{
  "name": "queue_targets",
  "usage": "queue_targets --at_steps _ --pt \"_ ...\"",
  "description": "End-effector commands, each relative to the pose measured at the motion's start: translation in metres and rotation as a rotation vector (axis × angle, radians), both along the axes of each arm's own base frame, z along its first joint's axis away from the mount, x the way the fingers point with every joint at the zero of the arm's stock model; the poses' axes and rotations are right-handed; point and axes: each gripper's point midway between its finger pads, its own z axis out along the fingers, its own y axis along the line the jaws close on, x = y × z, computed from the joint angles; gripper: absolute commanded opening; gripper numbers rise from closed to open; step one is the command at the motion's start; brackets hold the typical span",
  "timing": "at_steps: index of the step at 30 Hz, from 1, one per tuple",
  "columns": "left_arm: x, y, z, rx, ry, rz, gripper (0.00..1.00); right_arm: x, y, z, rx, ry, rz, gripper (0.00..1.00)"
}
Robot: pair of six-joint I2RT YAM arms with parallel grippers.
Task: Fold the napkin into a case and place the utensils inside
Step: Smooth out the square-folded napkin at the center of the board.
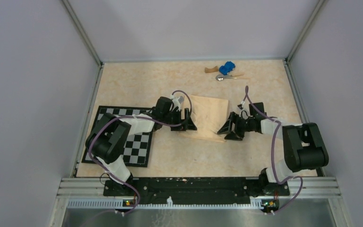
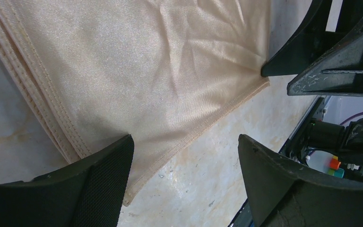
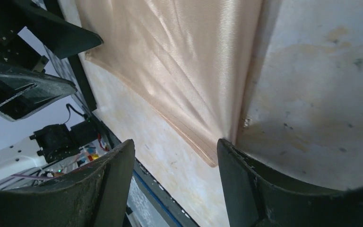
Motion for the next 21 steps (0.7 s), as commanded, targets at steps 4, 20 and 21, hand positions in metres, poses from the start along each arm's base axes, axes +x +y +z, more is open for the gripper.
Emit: queue_targets --at_steps 4,20,21 --pt "-0.015 0.020 -0.035 0.111 0.078 0.019 0.87 0.007 -0.012 0.028 -0.060 -0.126 -0.014 0.66" --pt "0.000 0.015 -0.017 0.113 0.072 0.058 0.88 0.071 -0.017 -0.006 -0.043 -0.119 -0.057 0.63" --pt "-0.002 0.018 -0.023 0.128 0.084 0.072 0.87 0.071 -0.020 -0.005 -0.062 -0.131 -0.065 0.63"
